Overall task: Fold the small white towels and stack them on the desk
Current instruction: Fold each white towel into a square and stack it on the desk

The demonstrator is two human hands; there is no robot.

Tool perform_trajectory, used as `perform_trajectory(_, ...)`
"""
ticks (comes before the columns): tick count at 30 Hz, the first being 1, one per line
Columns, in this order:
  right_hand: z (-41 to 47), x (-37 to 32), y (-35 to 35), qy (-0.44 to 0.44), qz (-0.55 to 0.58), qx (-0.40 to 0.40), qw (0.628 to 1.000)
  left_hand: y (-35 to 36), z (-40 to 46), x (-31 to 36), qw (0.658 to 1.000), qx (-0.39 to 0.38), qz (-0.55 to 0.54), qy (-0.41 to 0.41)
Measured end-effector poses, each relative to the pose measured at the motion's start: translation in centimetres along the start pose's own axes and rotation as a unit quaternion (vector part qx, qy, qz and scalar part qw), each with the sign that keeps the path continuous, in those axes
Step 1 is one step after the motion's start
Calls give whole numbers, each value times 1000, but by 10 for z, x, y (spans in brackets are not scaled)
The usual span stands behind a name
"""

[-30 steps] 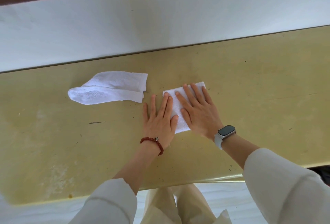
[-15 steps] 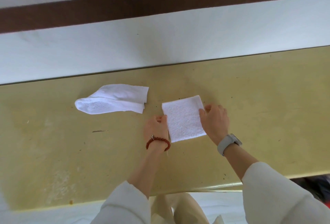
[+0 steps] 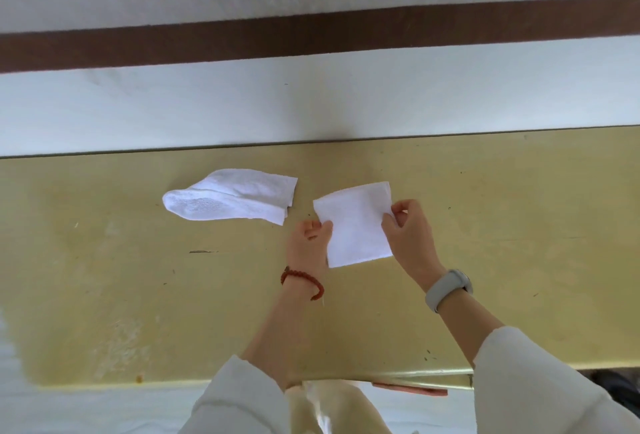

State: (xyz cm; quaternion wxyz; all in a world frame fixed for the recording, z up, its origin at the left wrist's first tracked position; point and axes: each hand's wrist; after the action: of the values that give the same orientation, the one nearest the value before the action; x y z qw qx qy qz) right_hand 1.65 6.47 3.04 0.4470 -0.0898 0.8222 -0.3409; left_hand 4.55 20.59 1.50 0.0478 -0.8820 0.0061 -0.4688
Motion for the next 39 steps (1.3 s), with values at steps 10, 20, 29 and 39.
perform_trajectory(10, -53, -108, 17, -111, 120, -212, 964, -149, -59, 45, 921, -83, -367, -96)
perform_trajectory(20, -334, -226, 178, -469, 20, -121, 874, -405, -246, 13, 867, 411, -134, 247)
perform_trajectory(29, -699, -274, 306, -669, 39, -276, 689, -658, -517, -112, 698, 640, -203, 249)
perform_trajectory(39, -1007, -246, 451, -723, 53, -443, 527, -844, -724, -257, 531, 812, -164, 179)
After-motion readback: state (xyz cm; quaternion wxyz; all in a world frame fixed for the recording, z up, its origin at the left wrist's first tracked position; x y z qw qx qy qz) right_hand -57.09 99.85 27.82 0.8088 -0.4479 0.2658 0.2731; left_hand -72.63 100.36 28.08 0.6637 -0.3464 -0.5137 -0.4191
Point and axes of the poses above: each hand's wrist, its own z-axis towards the middle knuckle, its own y-axis out of the palm, x = y × z, and after that the axes turned 13 degrees about -z, right-handed
